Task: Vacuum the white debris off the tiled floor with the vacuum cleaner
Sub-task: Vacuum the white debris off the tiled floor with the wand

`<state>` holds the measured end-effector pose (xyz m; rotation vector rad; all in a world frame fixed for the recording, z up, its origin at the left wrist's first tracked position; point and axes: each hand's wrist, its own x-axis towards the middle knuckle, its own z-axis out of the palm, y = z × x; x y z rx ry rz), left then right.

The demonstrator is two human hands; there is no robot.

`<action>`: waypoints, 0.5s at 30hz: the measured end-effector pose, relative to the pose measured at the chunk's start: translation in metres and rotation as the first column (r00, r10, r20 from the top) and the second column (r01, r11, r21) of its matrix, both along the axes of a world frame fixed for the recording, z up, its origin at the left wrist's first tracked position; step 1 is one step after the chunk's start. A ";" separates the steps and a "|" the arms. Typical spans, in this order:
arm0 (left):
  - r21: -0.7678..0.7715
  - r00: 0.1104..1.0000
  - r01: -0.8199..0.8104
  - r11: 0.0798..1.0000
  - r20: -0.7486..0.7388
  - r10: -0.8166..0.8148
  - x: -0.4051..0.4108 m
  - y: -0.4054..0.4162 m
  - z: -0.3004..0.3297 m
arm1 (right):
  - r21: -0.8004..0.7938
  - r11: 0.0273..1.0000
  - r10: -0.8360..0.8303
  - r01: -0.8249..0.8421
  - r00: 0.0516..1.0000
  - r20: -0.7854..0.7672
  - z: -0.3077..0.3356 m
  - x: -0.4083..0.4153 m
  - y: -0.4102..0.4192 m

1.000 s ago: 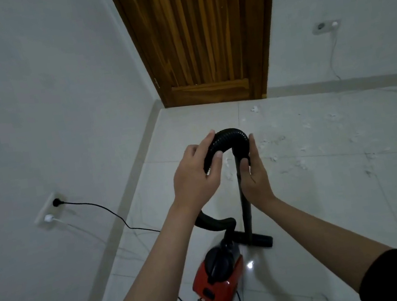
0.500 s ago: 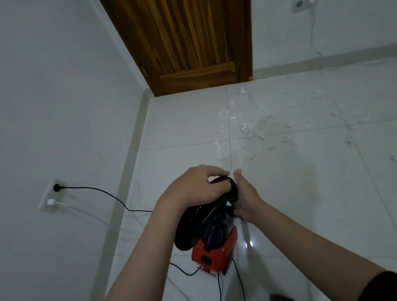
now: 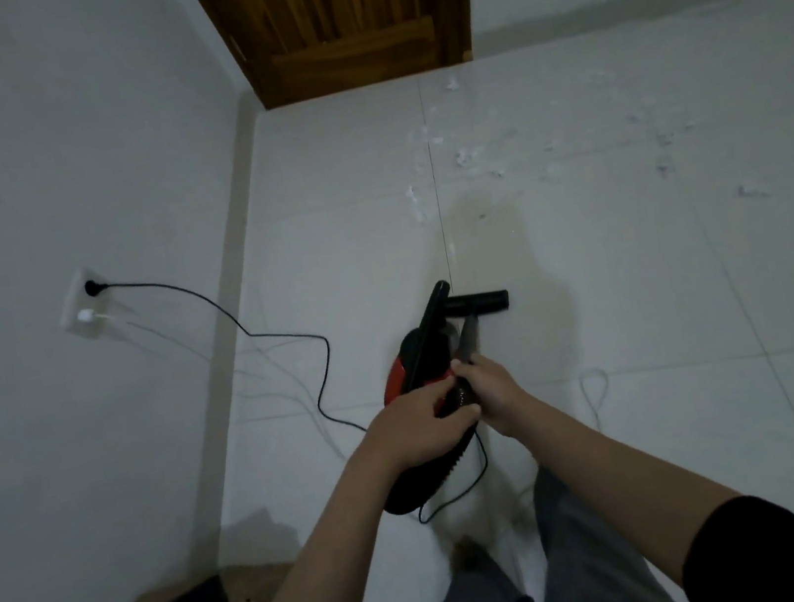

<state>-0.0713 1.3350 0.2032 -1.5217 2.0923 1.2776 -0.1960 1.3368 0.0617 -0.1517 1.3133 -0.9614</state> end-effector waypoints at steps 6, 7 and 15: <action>0.181 0.989 -0.132 0.975 -0.045 0.142 0.040 0.056 -0.051 | 0.114 0.991 0.077 -0.069 0.995 -0.064 -0.039 0.031 0.044; 0.214 0.984 -0.148 0.966 -0.062 0.165 0.045 0.064 -0.059 | 0.131 0.987 0.097 -0.089 0.994 -0.057 -0.043 0.033 0.050; 0.426 0.913 -0.294 0.856 -0.138 0.383 0.052 0.101 -0.117 | 0.258 0.966 0.013 -0.017 1.000 0.020 -0.071 0.040 0.065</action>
